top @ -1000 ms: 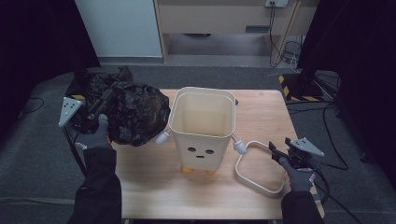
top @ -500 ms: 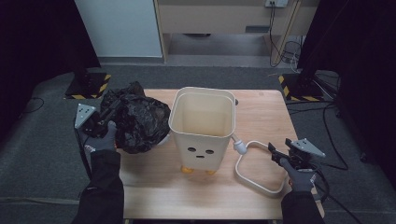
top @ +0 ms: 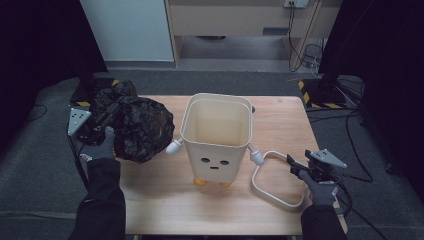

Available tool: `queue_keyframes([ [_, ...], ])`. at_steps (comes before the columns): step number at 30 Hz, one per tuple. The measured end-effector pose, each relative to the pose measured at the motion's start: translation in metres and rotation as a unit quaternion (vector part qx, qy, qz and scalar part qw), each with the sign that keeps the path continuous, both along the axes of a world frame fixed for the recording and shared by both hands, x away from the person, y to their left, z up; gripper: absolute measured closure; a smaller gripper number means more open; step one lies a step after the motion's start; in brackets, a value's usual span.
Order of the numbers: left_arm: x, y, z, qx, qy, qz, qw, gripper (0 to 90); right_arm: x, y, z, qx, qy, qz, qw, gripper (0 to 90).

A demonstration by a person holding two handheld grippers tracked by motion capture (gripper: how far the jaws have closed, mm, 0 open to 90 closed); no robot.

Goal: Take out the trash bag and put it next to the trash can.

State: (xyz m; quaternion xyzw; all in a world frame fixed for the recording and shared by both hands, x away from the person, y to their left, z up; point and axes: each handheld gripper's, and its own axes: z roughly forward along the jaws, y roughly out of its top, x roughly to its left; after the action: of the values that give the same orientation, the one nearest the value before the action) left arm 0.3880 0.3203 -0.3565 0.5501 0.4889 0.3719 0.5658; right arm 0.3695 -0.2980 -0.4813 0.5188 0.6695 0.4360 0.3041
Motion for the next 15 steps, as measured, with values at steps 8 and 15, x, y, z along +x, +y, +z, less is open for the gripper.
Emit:
queue_keyframes([
  [8, 0.006, -0.01, -0.021, 0.016, 0.034, -0.013, 0.9992, 84.7, 0.001, 0.0, -0.003, -0.011, 0.002, -0.002, 0.9999, 27.2],
  [15, 0.011, -0.02, -0.033, 0.037, 0.057, -0.033, 0.9971, 82.9, 0.0, -0.003, -0.004, -0.021, 0.009, -0.006, 0.9997, 28.9],
])
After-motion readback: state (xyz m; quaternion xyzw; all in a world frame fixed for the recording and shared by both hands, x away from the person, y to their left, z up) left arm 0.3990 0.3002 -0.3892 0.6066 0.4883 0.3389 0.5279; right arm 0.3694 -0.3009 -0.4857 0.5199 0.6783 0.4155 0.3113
